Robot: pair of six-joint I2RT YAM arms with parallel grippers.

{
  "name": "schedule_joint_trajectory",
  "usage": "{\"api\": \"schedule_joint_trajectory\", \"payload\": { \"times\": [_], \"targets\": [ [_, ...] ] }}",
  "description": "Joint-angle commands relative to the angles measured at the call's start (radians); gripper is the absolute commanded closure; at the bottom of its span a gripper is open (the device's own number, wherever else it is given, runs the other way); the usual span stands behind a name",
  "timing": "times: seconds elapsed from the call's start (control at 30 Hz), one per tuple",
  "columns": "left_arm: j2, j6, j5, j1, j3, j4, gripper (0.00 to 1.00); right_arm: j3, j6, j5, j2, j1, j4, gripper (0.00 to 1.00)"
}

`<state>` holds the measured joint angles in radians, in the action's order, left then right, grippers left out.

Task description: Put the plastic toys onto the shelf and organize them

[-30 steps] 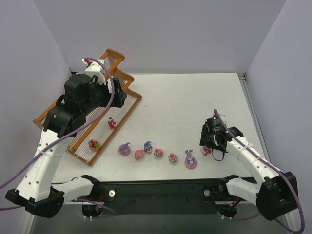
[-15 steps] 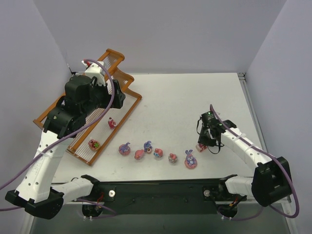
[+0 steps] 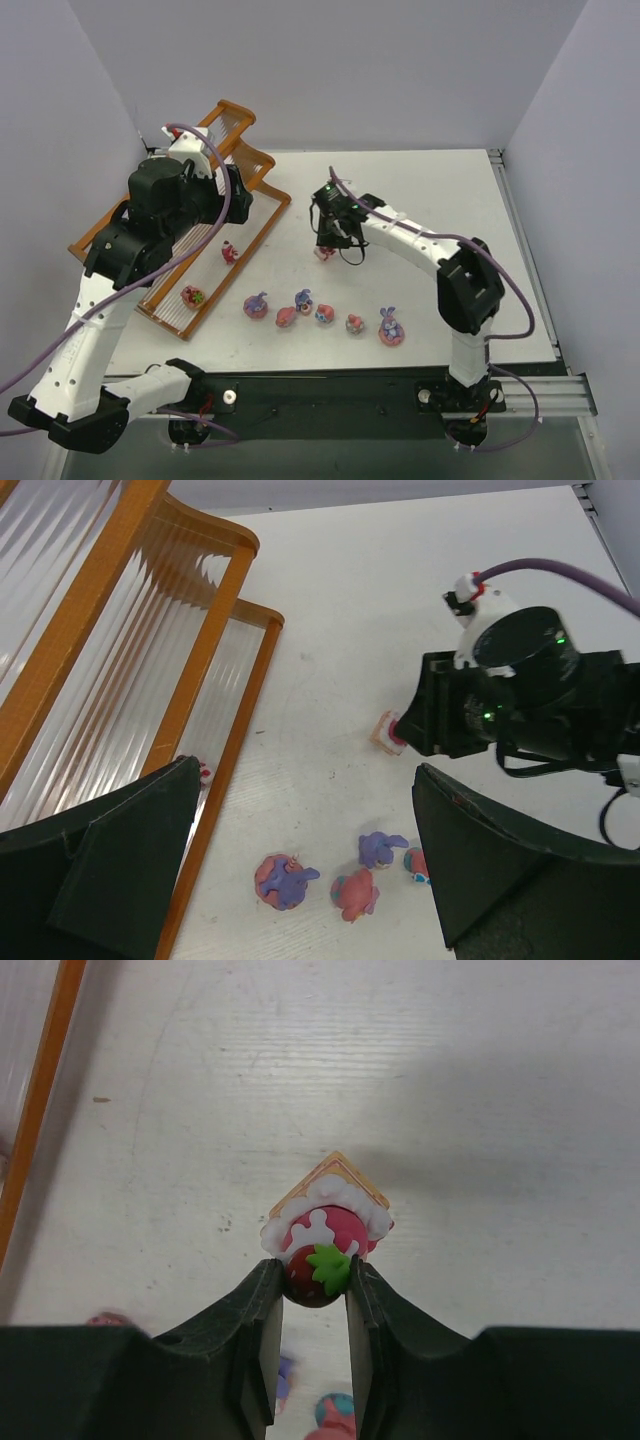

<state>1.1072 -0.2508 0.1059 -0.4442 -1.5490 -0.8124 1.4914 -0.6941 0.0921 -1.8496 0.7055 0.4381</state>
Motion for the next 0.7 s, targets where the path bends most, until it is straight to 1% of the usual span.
{"api": "schedule_joint_trajectory", "payload": {
  "times": [0.0,0.1,0.27,0.3,0.37,0.4,0.47,0.5,0.6,0.67],
  "targets": [
    [-0.036,0.005,0.035,0.002,-0.029,-0.008,0.03,0.14,-0.016,-0.009,-0.118,0.046,0.036,1.0],
    [-0.047,-0.005,0.038,0.002,-0.023,-0.01,0.03,0.184,-0.01,-0.012,-0.168,0.074,0.051,1.0],
    [-0.053,-0.016,0.043,0.004,-0.01,-0.011,0.03,0.19,0.007,-0.035,-0.191,0.084,0.051,1.0],
    [-0.053,-0.016,0.046,0.002,-0.008,-0.011,0.03,0.2,0.018,-0.038,-0.192,0.084,0.051,0.93],
    [-0.052,-0.016,0.049,0.004,-0.006,-0.011,0.03,0.208,0.033,-0.041,-0.195,0.084,0.044,0.84],
    [-0.052,-0.016,0.051,0.004,-0.008,-0.011,0.03,0.216,0.039,-0.049,-0.194,0.087,0.041,0.75],
    [-0.053,-0.016,0.055,0.004,-0.008,-0.011,0.03,0.222,0.057,-0.054,-0.191,0.091,0.03,0.65],
    [-0.052,-0.016,0.058,0.004,-0.008,-0.011,0.03,0.225,0.064,-0.066,-0.189,0.091,0.027,0.54],
    [-0.052,-0.016,0.06,0.004,-0.006,-0.011,0.03,0.222,0.079,-0.071,-0.181,0.092,0.017,0.44],
    [-0.052,-0.016,0.063,0.004,-0.005,-0.011,0.03,0.221,0.087,-0.081,-0.183,0.092,0.016,0.42]
  ]
}}
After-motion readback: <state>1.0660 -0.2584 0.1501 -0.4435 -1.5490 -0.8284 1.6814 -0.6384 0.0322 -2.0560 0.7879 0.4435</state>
